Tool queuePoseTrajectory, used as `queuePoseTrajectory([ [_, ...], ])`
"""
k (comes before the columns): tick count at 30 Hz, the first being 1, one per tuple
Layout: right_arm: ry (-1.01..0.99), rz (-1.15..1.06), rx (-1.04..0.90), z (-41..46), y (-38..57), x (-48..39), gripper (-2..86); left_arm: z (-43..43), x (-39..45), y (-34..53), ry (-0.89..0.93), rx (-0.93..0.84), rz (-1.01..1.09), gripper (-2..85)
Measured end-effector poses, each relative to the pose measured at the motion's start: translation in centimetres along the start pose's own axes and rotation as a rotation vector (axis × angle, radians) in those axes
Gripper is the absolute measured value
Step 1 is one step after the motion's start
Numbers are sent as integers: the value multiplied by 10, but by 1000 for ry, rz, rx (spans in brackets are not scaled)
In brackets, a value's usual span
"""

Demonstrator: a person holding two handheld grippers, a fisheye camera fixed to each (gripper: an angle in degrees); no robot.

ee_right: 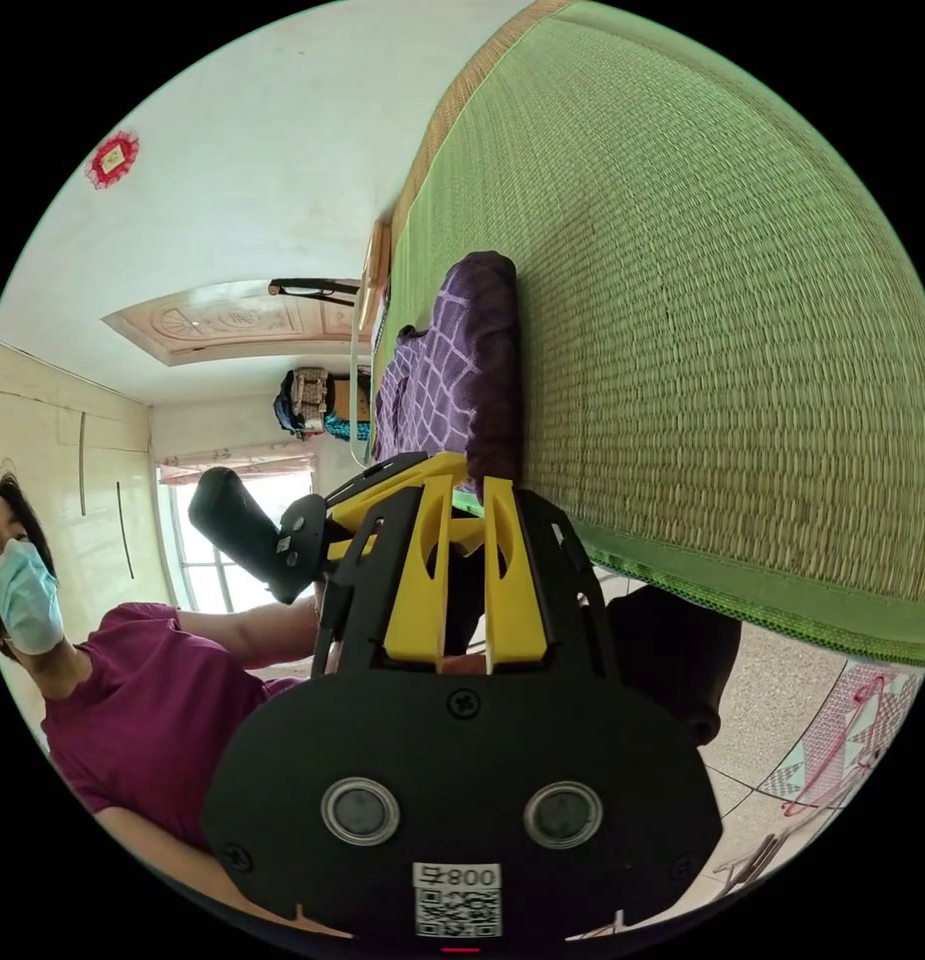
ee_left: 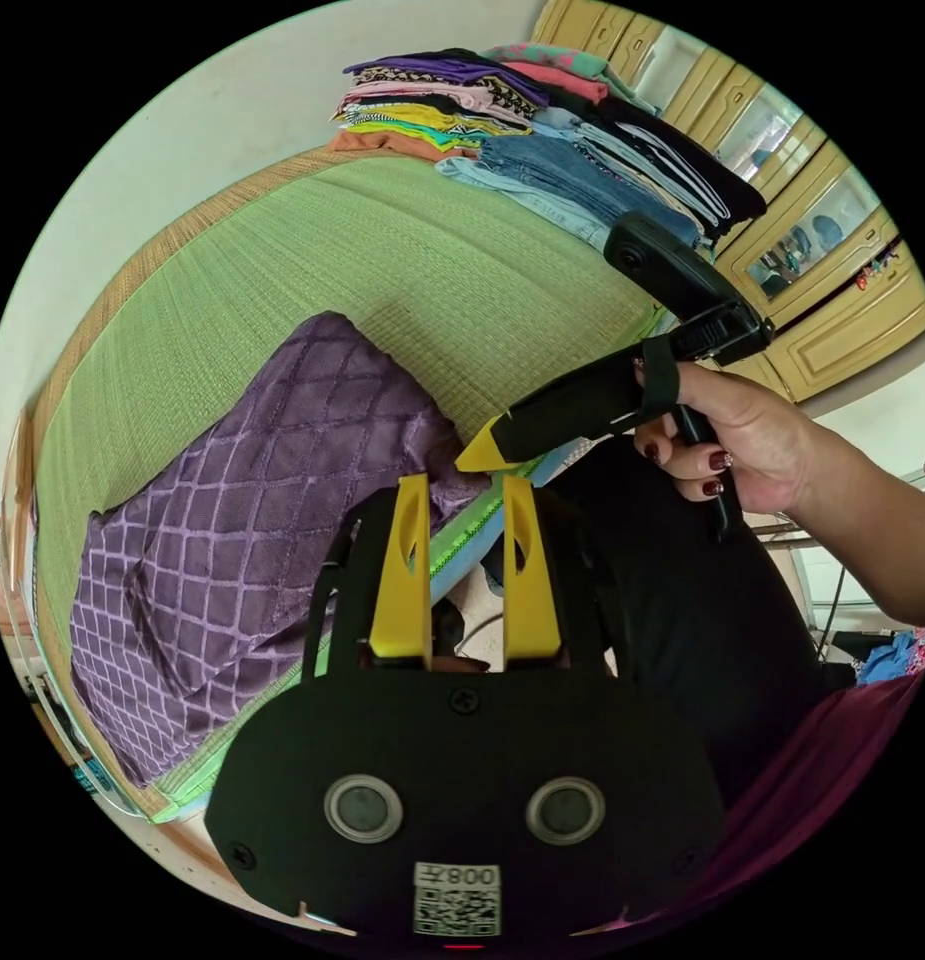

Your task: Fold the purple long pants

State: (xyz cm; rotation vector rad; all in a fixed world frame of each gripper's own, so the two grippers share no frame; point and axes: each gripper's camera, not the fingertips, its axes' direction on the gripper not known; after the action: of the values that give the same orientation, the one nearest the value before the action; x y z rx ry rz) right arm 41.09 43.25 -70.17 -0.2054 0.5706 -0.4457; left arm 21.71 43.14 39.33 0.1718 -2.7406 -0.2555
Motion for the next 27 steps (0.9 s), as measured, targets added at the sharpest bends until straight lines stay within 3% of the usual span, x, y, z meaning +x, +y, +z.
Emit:
queuePoseTrajectory([
  [6,-31,-20,-13,-10,5,30,54,-6,1,-6,-51,1,-16,48],
  [13,38,-28,102,-45,6,49,72,-12,-31,8,88,42,-85,26],
  [27,-16,3,129,-43,-109,63,92,-4,-95,64,257,171,-164,19],
])
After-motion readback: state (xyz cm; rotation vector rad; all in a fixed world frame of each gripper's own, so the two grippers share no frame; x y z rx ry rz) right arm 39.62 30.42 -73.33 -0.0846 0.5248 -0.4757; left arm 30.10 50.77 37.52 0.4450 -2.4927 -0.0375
